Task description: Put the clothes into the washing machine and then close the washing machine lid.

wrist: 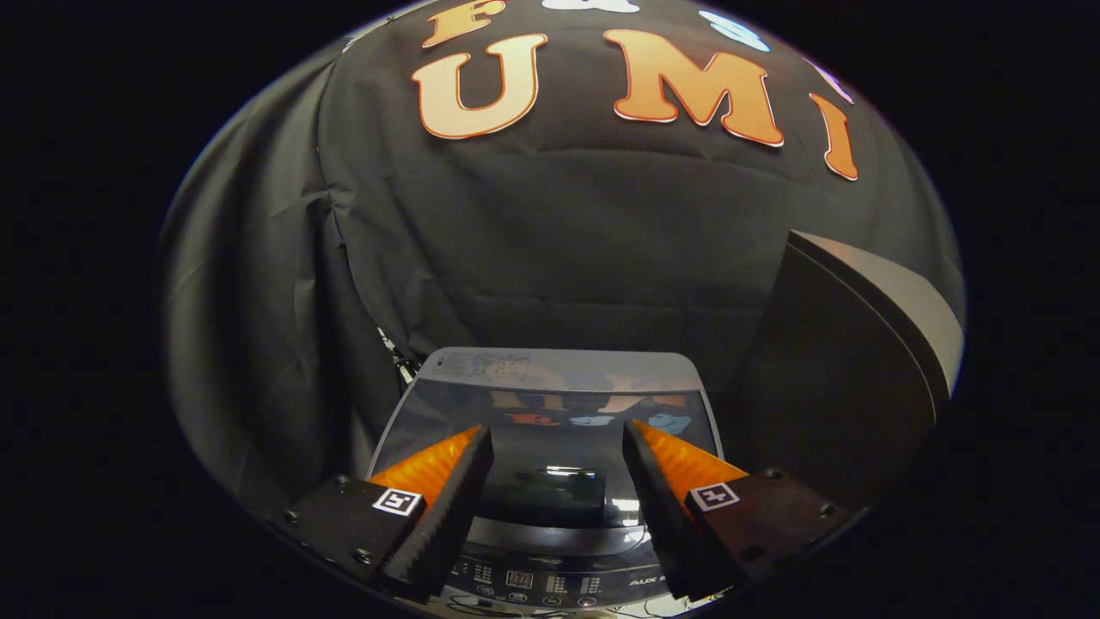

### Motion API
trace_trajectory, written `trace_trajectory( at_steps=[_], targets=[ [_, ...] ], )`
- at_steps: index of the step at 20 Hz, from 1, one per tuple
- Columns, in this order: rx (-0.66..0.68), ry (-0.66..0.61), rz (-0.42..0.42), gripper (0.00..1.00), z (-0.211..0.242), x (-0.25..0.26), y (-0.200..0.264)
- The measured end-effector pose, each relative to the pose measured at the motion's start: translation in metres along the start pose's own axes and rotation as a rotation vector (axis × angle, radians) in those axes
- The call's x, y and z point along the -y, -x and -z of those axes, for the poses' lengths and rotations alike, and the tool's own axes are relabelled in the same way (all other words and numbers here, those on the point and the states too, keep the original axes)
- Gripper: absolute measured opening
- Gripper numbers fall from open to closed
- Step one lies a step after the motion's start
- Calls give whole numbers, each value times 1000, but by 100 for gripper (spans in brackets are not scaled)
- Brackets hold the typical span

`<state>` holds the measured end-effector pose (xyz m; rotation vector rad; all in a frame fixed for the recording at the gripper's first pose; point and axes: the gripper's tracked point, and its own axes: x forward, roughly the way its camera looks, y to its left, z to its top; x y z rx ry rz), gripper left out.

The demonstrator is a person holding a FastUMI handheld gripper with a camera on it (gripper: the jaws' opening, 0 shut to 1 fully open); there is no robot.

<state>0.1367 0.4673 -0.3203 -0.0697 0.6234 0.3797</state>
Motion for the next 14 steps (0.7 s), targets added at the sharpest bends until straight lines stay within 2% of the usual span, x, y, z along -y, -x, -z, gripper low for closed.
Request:
trace_trajectory(
  at_steps=[6, 10, 14],
  targets=[
    [156, -43, 18, 98, -53, 10, 63],
    [313, -70, 6, 97, -100, 42, 137],
    [389, -84, 11, 97, -119, 86, 203]
  ],
)
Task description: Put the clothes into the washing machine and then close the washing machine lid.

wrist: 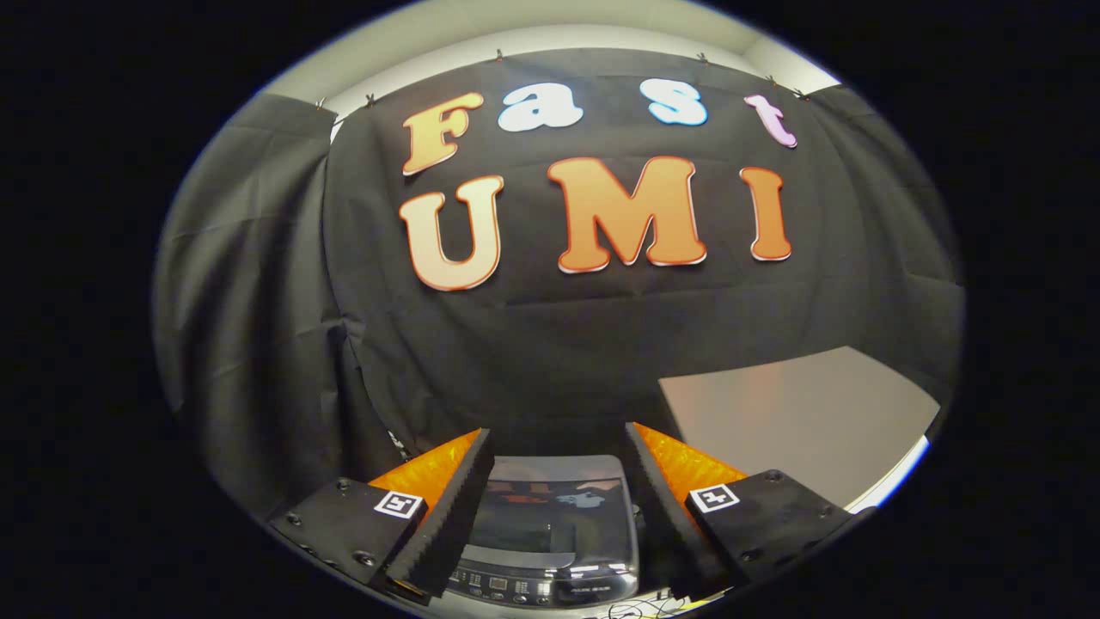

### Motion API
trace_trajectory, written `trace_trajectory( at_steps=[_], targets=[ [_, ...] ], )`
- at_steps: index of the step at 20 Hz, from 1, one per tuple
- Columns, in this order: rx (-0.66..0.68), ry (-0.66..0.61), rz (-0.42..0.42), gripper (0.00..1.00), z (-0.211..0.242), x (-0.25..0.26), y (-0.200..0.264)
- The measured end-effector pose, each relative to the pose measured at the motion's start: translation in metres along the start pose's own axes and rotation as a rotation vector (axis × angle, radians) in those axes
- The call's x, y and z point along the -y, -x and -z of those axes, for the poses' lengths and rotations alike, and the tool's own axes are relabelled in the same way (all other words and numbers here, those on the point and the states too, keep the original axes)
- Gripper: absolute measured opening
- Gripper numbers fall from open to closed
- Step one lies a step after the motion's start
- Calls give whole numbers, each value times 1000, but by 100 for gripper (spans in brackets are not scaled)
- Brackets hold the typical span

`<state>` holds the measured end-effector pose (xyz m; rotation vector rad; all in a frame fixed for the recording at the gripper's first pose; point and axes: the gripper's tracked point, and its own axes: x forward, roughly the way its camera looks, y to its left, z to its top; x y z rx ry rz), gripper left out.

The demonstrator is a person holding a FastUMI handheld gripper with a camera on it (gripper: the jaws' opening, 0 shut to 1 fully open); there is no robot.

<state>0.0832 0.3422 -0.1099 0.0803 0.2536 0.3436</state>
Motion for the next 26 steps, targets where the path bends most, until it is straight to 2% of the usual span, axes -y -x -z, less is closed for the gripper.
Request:
trace_trajectory(
  at_steps=[4, 7, 14, 18, 23, 26],
  targets=[
    [57, -33, 5, 98, -31, 55, 60],
    [113, -17, 49, 98, -48, 108, 101],
    [151, 56, 154, 98, -47, 193, 181],
    [174, 97, 167, 98, -45, 216, 220],
    [211, 22, 158, 98, -42, 225, 239],
    [213, 51, 171, 98, -36, 230, 241]
  ],
)
